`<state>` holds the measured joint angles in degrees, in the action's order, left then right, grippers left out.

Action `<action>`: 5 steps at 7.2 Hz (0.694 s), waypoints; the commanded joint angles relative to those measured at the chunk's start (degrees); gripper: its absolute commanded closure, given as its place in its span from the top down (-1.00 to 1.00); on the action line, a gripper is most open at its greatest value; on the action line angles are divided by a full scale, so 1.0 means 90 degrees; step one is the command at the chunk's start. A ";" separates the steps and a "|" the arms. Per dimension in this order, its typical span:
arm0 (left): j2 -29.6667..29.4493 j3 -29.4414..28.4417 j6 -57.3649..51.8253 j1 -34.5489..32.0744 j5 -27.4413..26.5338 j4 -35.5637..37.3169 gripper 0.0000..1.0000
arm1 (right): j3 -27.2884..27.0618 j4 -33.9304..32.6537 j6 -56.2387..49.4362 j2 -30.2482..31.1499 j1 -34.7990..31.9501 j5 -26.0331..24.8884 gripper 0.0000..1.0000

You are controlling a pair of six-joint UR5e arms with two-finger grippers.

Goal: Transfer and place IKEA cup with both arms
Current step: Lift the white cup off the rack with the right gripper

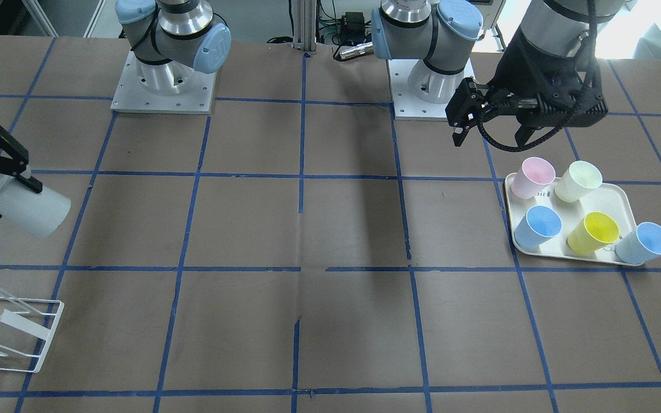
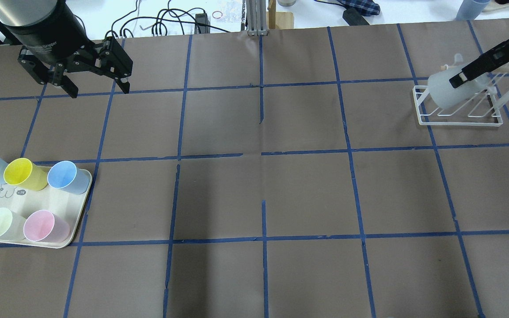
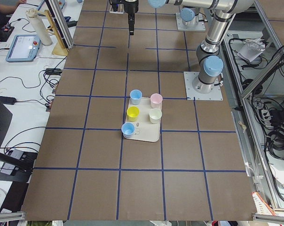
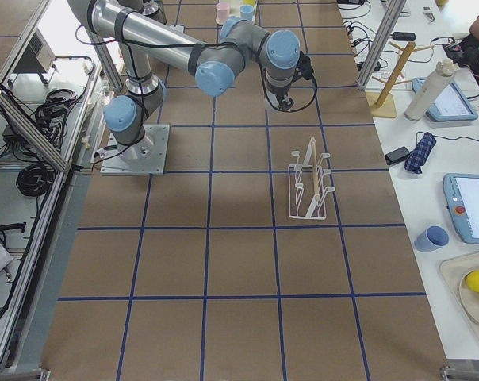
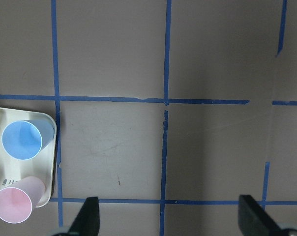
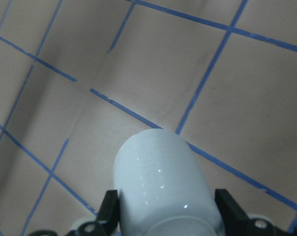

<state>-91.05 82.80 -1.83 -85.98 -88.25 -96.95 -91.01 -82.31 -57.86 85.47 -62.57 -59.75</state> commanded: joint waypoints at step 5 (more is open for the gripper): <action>-0.0176 0.0698 -0.1603 0.2190 0.4693 -0.3143 1.00 | -0.0044 0.3750 0.0082 -0.0024 -0.0390 0.2762 -0.05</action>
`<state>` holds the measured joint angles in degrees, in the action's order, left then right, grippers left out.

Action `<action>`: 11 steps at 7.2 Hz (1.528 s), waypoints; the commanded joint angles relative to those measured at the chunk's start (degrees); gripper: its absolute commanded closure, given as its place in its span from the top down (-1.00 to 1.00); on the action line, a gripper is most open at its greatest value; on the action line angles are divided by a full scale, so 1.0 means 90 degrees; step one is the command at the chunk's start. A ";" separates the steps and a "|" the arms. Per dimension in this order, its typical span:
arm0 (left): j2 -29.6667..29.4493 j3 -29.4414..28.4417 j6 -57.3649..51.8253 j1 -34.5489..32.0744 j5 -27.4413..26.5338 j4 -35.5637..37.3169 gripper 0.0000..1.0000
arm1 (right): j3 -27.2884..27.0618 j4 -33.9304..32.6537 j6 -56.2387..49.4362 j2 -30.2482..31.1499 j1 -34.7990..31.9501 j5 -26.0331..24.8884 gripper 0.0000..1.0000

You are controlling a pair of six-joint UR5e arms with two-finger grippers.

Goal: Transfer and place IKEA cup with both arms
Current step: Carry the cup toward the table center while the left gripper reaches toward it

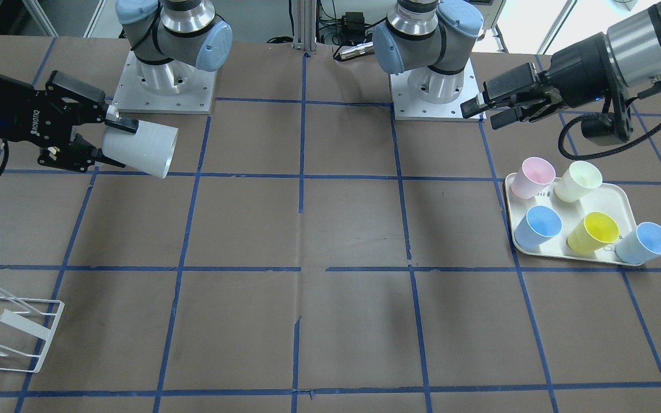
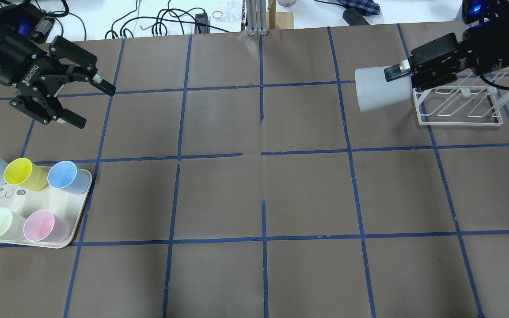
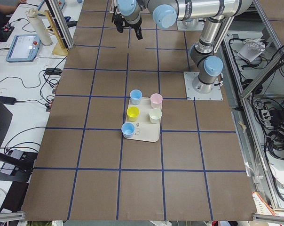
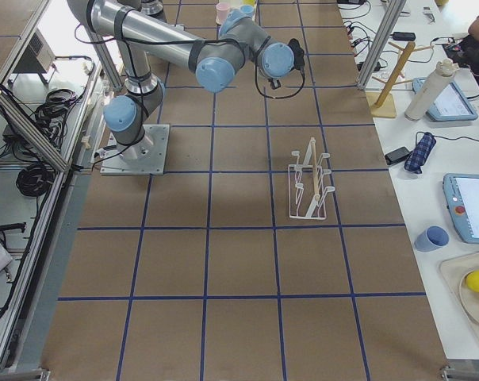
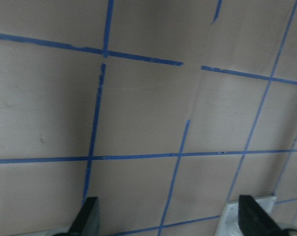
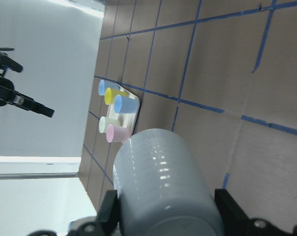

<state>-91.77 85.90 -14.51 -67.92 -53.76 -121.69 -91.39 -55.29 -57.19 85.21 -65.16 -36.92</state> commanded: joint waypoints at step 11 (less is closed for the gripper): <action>0.0119 0.1988 -0.1071 -0.1701 0.4274 -0.0336 1.00 | -0.0002 0.2853 -0.0140 0.0004 -0.1910 0.2901 -0.07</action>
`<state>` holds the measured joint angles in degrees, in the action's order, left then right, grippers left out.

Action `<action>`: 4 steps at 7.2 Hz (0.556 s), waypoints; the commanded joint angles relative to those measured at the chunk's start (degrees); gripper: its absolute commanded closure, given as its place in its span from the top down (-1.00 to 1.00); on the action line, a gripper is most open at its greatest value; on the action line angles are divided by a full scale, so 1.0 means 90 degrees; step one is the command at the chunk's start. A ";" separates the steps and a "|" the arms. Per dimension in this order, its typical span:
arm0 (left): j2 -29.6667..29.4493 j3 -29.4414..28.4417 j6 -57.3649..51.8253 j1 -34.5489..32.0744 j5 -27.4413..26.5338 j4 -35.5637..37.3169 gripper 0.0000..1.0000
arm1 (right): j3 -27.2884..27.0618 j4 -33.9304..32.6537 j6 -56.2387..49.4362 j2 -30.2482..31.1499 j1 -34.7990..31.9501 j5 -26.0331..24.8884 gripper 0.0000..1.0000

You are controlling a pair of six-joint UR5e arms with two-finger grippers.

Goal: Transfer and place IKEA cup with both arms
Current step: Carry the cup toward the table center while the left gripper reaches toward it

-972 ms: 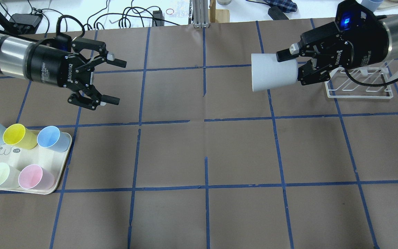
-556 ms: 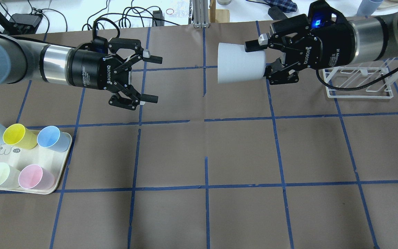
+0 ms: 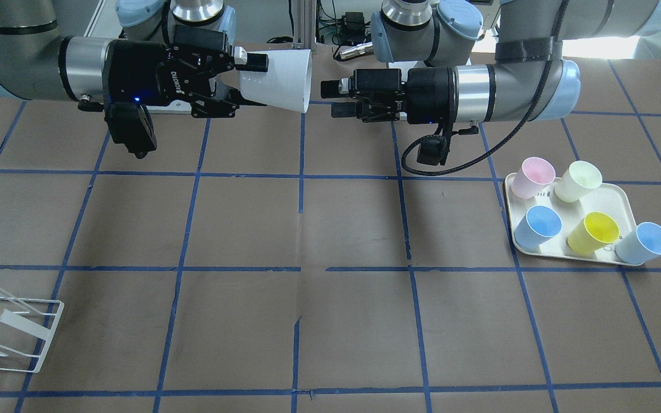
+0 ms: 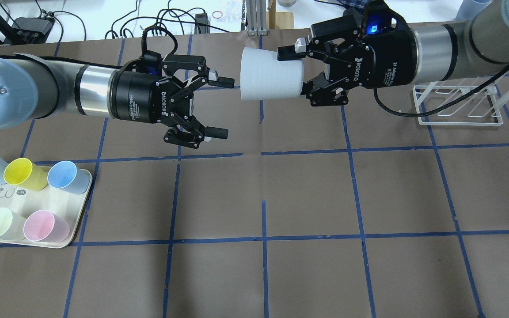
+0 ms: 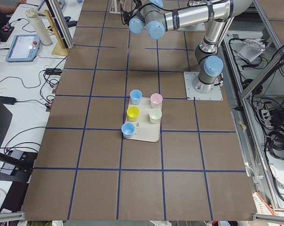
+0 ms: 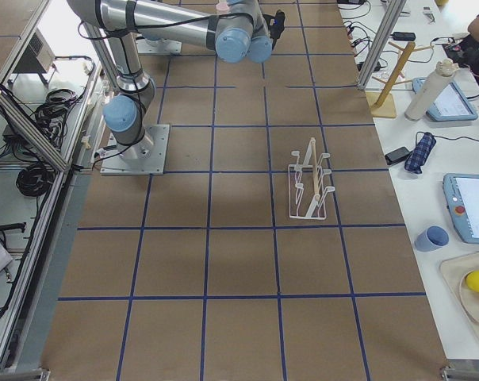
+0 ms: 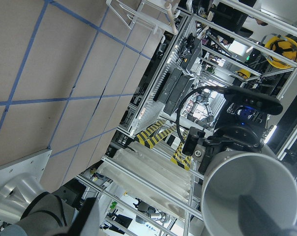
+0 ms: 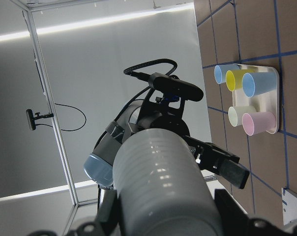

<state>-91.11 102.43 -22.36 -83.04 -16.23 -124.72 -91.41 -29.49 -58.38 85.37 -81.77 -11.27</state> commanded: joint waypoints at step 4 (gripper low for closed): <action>0.0056 0.0152 -0.0608 -0.0051 0.0757 0.0010 1.00 | -0.0205 -0.0083 -0.0008 -0.0081 -0.0065 0.0061 -0.06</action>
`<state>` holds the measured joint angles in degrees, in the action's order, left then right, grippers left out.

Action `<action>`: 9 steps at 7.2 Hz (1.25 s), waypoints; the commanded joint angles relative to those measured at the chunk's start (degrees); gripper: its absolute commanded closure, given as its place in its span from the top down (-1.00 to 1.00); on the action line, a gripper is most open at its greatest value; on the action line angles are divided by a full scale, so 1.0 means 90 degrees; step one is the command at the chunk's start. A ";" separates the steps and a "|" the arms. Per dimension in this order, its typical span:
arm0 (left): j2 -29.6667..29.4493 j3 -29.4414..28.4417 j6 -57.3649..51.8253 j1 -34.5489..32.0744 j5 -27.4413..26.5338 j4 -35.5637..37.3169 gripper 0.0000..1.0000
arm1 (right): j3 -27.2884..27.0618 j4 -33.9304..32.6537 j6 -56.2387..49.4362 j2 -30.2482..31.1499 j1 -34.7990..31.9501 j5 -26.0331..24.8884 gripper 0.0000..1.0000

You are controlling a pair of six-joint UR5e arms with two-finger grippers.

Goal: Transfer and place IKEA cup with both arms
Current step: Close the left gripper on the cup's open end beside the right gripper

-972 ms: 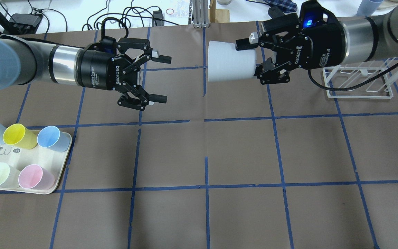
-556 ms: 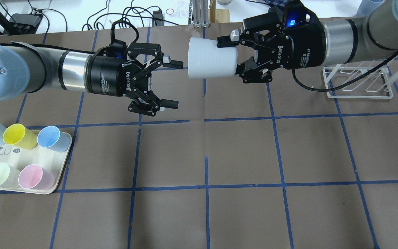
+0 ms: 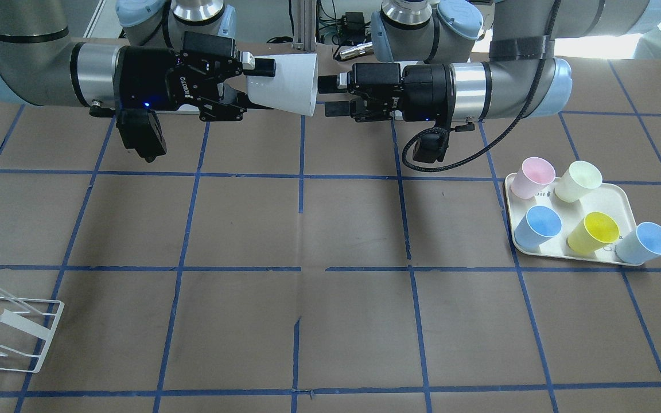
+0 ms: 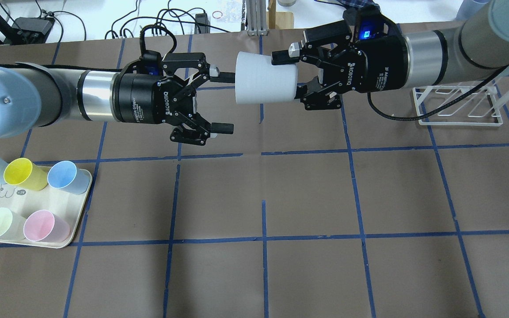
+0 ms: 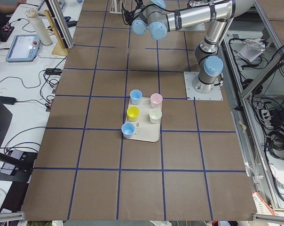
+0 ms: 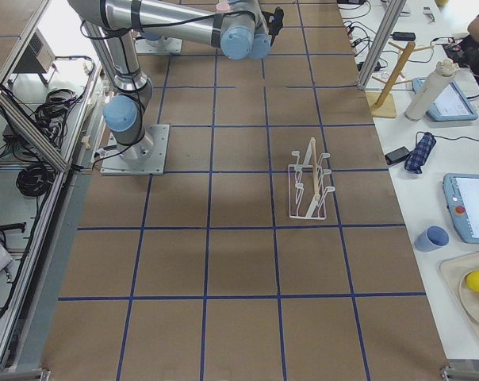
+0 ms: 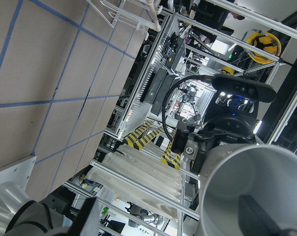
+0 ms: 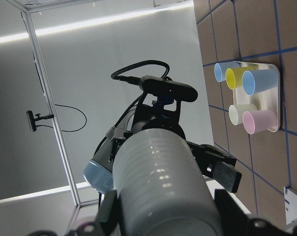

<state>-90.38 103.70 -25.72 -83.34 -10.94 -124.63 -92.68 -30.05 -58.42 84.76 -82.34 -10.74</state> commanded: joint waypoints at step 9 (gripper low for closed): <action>-0.0026 0.0031 -0.0600 -0.0135 0.0356 0.0068 -1.00 | -0.0073 -0.0030 0.0006 -0.0024 -0.0138 0.0012 -0.04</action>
<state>-90.70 104.04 -31.02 -84.87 -7.69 -124.24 -93.33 -30.31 -58.36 84.58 -83.58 -10.60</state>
